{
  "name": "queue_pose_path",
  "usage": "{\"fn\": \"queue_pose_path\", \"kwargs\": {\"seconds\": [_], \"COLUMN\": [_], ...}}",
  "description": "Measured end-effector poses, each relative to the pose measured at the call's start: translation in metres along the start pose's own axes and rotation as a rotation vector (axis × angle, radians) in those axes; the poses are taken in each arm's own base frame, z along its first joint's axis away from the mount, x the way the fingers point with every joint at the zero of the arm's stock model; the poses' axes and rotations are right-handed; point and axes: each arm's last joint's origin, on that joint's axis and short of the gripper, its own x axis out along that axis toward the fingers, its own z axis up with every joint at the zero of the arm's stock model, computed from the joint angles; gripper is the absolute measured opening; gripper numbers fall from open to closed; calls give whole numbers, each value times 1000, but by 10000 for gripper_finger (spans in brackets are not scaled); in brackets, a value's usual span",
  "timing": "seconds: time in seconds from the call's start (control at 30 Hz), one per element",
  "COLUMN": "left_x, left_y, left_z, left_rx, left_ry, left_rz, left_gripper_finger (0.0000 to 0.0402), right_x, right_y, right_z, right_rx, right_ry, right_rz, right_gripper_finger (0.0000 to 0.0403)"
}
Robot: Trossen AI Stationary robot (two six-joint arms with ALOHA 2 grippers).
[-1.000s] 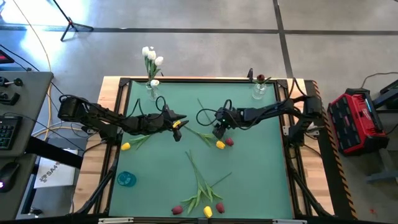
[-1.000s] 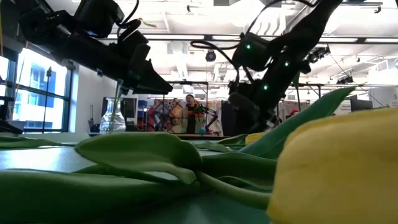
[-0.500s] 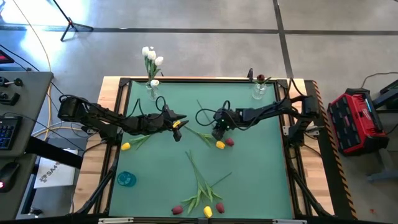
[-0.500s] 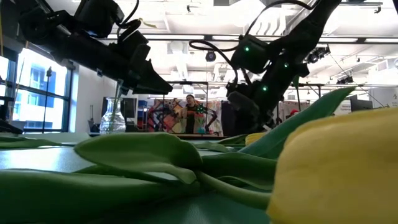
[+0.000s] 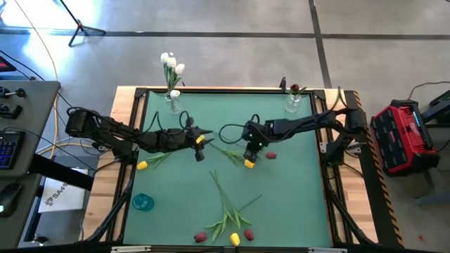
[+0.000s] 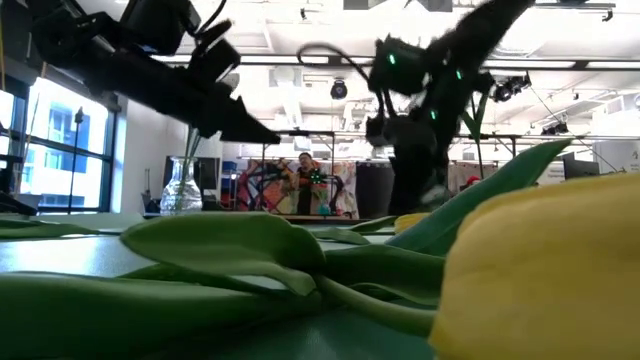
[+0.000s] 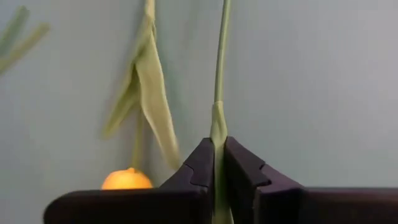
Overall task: Sort flowers into vase by color
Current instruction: Put the red flower into the right transparent vase
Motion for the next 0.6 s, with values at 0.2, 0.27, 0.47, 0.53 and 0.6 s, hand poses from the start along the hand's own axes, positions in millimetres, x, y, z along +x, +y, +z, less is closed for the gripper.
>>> {"fn": "queue_pose_path", "kwargs": {"seconds": [0.2,0.27,0.47,0.53,0.6], "left_x": [5,8,11,11,11], "left_y": [-8,-8,-9,-10,-11], "left_z": [26,33,38,36,35], "left_rx": [91,89,121,124,116], "left_ry": [-52,-19,75,86,101], "left_rz": [-77,-85,-121,-170,-198], "left_gripper_finger": [152,154,154,154,154], "right_x": [-26,-34,-53,-56,-59], "right_y": [23,32,52,57,60], "right_z": [26,34,47,48,50], "right_rx": [-87,-111,-172,-183,-189], "right_ry": [2,-18,-42,-44,-55], "right_rz": [-5,11,30,36,43], "right_gripper_finger": [6,3,3,4,4]}}
